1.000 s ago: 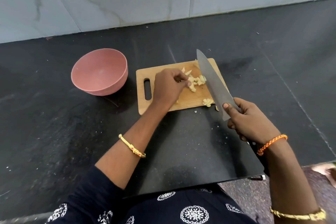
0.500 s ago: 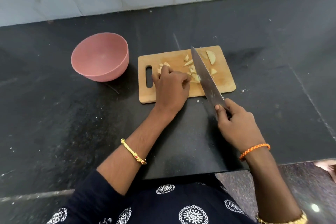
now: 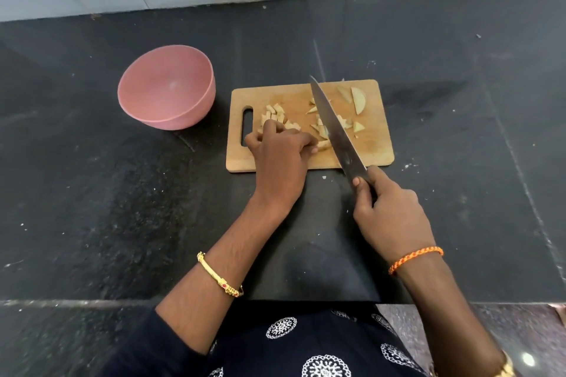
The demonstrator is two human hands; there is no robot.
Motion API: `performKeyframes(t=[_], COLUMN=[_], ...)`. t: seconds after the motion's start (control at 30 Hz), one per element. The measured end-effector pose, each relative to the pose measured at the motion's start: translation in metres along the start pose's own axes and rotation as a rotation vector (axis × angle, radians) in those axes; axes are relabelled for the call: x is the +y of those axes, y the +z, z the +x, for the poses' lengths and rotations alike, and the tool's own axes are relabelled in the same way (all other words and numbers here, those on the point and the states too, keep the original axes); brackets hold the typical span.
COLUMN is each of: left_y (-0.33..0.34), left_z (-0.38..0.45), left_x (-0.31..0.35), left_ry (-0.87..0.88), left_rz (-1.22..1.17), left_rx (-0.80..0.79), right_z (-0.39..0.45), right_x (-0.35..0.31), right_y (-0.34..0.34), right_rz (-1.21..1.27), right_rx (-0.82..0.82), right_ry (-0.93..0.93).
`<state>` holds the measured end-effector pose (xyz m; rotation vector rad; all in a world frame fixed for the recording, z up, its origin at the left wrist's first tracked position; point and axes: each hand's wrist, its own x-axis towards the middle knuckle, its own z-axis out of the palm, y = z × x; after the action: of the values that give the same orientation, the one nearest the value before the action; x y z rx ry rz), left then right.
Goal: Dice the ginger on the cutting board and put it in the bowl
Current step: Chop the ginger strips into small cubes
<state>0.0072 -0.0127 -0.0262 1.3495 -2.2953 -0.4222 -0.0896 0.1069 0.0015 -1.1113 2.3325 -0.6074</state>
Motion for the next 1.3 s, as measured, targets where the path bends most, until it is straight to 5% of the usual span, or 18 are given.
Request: performKeyframes(t=[0.53,0.8,1.3], left_y=[0.013,0.009,-0.001], left_z=[-0.006,-0.007,-0.009], left_x=[0.011,0.003,-0.003], left_ry=[-0.114,-0.069,-0.135], left_rz=[0.078,0.091,-0.083], left_rx=[0.085,0.034,0.05], right_z=[-0.015,-0.018,0.001], right_x=[-0.003,-0.004,-0.014], right_y=[-0.025,-0.03,-0.005], right_rz=[-0.399,-0.25,-0.108], right_rx=[-0.388,-0.258,-0.273], right_ry=[0.059,-0.031,0.043])
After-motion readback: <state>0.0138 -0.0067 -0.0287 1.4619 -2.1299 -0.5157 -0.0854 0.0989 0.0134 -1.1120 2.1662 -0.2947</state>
